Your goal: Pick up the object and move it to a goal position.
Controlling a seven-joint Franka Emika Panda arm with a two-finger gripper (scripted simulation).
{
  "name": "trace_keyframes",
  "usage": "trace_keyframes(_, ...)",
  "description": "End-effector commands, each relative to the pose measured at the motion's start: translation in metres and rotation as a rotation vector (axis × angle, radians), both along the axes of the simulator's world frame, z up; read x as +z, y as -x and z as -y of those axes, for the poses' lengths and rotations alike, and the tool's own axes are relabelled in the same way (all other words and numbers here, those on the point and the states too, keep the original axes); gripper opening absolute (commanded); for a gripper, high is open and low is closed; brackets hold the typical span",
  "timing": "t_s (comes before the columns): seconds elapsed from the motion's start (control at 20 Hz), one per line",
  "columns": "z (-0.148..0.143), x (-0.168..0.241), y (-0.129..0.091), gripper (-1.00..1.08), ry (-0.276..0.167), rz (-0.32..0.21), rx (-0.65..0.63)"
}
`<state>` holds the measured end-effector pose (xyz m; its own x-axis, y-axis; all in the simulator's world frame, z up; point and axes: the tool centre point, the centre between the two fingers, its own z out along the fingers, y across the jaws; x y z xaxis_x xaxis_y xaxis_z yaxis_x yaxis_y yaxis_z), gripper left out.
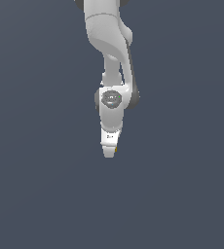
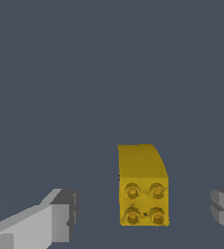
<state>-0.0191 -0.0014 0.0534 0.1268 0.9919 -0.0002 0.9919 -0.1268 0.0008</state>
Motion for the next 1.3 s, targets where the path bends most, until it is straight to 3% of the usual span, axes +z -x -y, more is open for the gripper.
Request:
trace_keyframes(0.0,0.000,-0.013,0.001,1.00,0.000,-0.001,0.002)
trace_keyframes(0.4,0.000,-0.032,0.000,1.00,0.000,-0.001,0.003)
trace_keyframes(0.45,0.000,-0.032,0.000,-1.00,0.000,-0.001,0.003)
trace_keyframes(1.25,-0.002,-0.023,0.002,-1.00,0.000,0.000,0.003)
